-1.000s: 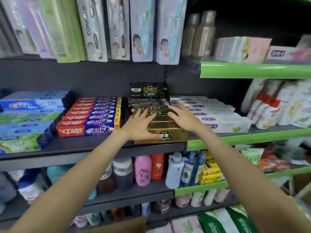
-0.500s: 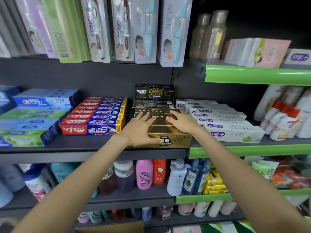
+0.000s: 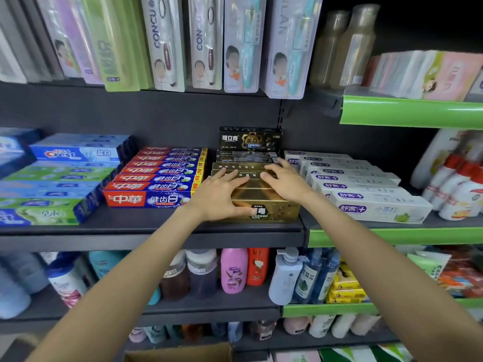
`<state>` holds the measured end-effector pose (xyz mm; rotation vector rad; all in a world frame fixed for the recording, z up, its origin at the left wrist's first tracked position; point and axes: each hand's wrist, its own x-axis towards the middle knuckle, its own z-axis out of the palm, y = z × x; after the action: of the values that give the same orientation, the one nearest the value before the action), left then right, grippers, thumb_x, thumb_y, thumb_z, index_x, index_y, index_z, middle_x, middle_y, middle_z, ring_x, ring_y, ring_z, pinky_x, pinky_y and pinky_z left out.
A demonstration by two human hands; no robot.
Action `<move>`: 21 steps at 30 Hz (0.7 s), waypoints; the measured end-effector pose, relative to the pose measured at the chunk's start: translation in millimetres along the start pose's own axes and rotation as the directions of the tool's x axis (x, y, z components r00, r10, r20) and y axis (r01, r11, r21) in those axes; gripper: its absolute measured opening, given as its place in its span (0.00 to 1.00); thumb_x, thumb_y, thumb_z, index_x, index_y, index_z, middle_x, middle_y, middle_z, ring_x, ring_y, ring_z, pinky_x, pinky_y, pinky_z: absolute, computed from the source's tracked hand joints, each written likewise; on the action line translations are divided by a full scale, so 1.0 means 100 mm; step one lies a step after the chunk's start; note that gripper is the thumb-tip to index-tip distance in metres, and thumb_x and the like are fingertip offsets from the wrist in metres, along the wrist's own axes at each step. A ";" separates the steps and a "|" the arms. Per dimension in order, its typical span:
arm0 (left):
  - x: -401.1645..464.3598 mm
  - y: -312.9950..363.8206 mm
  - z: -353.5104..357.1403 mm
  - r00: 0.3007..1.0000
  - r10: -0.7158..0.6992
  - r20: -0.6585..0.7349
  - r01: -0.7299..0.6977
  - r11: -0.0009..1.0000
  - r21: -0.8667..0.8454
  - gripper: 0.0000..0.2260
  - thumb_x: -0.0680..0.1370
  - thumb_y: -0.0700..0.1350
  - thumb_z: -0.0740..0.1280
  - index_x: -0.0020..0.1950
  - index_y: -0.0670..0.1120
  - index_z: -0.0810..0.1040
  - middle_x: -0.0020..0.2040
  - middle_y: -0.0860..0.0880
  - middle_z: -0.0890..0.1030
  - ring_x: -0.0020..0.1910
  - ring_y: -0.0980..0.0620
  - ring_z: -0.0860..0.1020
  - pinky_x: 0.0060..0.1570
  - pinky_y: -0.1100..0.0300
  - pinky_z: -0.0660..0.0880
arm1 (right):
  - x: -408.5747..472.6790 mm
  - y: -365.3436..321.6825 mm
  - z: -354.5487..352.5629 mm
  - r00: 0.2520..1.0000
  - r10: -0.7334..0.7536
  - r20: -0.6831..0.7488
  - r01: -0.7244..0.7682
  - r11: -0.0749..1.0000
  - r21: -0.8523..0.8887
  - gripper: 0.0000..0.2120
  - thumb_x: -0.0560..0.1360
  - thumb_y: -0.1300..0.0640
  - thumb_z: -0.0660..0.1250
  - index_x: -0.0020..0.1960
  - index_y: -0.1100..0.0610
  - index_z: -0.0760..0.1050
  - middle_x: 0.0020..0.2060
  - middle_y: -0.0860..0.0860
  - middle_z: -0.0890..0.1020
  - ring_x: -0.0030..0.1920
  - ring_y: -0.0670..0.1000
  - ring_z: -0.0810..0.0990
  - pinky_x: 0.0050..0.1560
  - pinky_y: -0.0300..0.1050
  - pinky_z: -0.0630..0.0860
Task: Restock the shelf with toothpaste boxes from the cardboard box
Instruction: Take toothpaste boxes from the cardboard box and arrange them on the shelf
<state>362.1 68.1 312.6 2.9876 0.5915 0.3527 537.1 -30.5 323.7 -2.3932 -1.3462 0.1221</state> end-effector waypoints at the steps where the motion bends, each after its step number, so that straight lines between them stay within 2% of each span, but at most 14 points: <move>1: -0.01 0.00 0.01 1.000 0.002 -0.002 -0.002 1.000 0.009 0.42 0.67 0.73 0.60 0.76 0.56 0.56 0.77 0.48 0.56 0.76 0.44 0.52 0.73 0.44 0.55 | -0.03 0.00 0.00 1.000 -0.015 -0.024 0.015 1.000 -0.002 0.24 0.80 0.41 0.52 0.73 0.50 0.63 0.76 0.53 0.54 0.76 0.56 0.52 0.74 0.55 0.55; 3: -0.02 0.00 0.02 0.999 -0.003 0.039 0.001 0.999 0.042 0.43 0.67 0.75 0.58 0.76 0.56 0.53 0.78 0.49 0.54 0.76 0.45 0.50 0.73 0.43 0.52 | -0.11 0.01 -0.03 0.993 -0.056 -0.104 0.047 0.995 -0.084 0.22 0.80 0.43 0.53 0.71 0.51 0.65 0.75 0.52 0.59 0.74 0.56 0.57 0.72 0.55 0.59; 5: -0.02 0.01 -0.02 0.994 -0.008 0.106 0.002 0.998 0.056 0.43 0.67 0.76 0.54 0.76 0.57 0.52 0.78 0.50 0.52 0.76 0.46 0.49 0.73 0.42 0.49 | -0.14 0.04 -0.08 0.958 -0.166 -0.234 0.105 0.962 -0.252 0.20 0.81 0.46 0.54 0.69 0.52 0.68 0.71 0.51 0.66 0.71 0.54 0.63 0.68 0.53 0.63; 7: -0.01 0.00 -0.13 0.995 0.006 0.101 -0.003 1.000 -0.022 0.42 0.67 0.78 0.47 0.75 0.57 0.59 0.76 0.52 0.59 0.75 0.49 0.55 0.73 0.44 0.52 | -0.09 0.06 -0.14 0.918 -0.244 -0.312 0.145 0.940 -0.309 0.18 0.81 0.49 0.54 0.68 0.52 0.70 0.68 0.50 0.71 0.67 0.53 0.69 0.63 0.50 0.67; 9: 0.08 -0.10 -0.24 0.998 0.012 -0.056 -0.019 0.991 -0.132 0.37 0.71 0.75 0.47 0.69 0.54 0.70 0.69 0.52 0.72 0.67 0.51 0.69 0.65 0.53 0.66 | 0.04 0.06 -0.21 0.918 -0.210 -0.335 0.115 0.953 -0.281 0.17 0.80 0.50 0.55 0.66 0.53 0.70 0.64 0.50 0.74 0.62 0.54 0.73 0.56 0.48 0.71; 11: 0.24 -0.29 -0.29 0.974 -0.024 -0.224 -0.004 0.992 -0.124 0.26 0.76 0.66 0.54 0.65 0.51 0.73 0.61 0.51 0.78 0.58 0.51 0.76 0.54 0.56 0.73 | 0.19 0.05 -0.24 0.915 -0.178 -0.362 0.071 0.955 -0.290 0.14 0.80 0.51 0.55 0.63 0.54 0.70 0.58 0.53 0.77 0.55 0.56 0.77 0.48 0.48 0.72; 13: 0.44 -0.47 -0.28 0.953 -0.062 -0.295 0.048 0.997 -0.054 0.21 0.77 0.60 0.60 0.64 0.49 0.70 0.60 0.48 0.77 0.56 0.48 0.77 0.50 0.54 0.76 | 0.34 0.09 -0.24 0.902 -0.166 -0.397 0.042 0.952 -0.304 0.14 0.80 0.51 0.55 0.64 0.55 0.66 0.54 0.57 0.79 0.50 0.58 0.79 0.43 0.48 0.73; 14: 0.54 -0.54 -0.26 0.956 -0.090 -0.279 0.083 0.996 -0.038 0.21 0.77 0.58 0.62 0.65 0.48 0.67 0.60 0.47 0.75 0.56 0.46 0.77 0.49 0.52 0.76 | 0.42 0.11 -0.22 0.908 -0.142 -0.394 0.023 0.957 -0.290 0.17 0.80 0.51 0.55 0.67 0.55 0.62 0.55 0.58 0.78 0.49 0.59 0.80 0.43 0.49 0.73; 16: 0.73 -0.64 -0.23 0.966 -0.167 -0.196 0.168 0.986 -0.014 0.25 0.76 0.57 0.63 0.67 0.46 0.62 0.63 0.44 0.71 0.58 0.42 0.75 0.51 0.49 0.74 | 0.58 0.16 -0.20 0.940 -0.071 -0.333 -0.014 0.969 -0.245 0.25 0.80 0.50 0.56 0.74 0.52 0.51 0.62 0.61 0.73 0.49 0.61 0.79 0.44 0.51 0.76; 18: 0.93 -0.74 -0.19 0.967 -0.221 -0.123 0.223 0.975 0.000 0.31 0.77 0.58 0.62 0.73 0.47 0.54 0.67 0.42 0.67 0.60 0.39 0.74 0.55 0.47 0.73 | 0.76 0.20 -0.15 0.970 -0.038 -0.238 -0.013 0.978 -0.210 0.29 0.80 0.50 0.56 0.76 0.45 0.44 0.65 0.62 0.68 0.45 0.58 0.80 0.42 0.51 0.79; 21: 1.19 -0.83 -0.11 0.971 -0.233 -0.045 0.228 0.970 -0.087 0.39 0.77 0.59 0.62 0.77 0.50 0.40 0.72 0.40 0.64 0.64 0.38 0.72 0.63 0.46 0.70 | 1.00 0.25 -0.07 0.990 -0.052 -0.134 0.040 0.995 -0.089 0.32 0.79 0.51 0.60 0.74 0.40 0.43 0.60 0.60 0.72 0.45 0.55 0.78 0.48 0.52 0.78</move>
<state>435.8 190.5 338.5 2.7994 0.8970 0.4302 612.6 39.3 331.6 -2.3905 -1.3679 -0.1125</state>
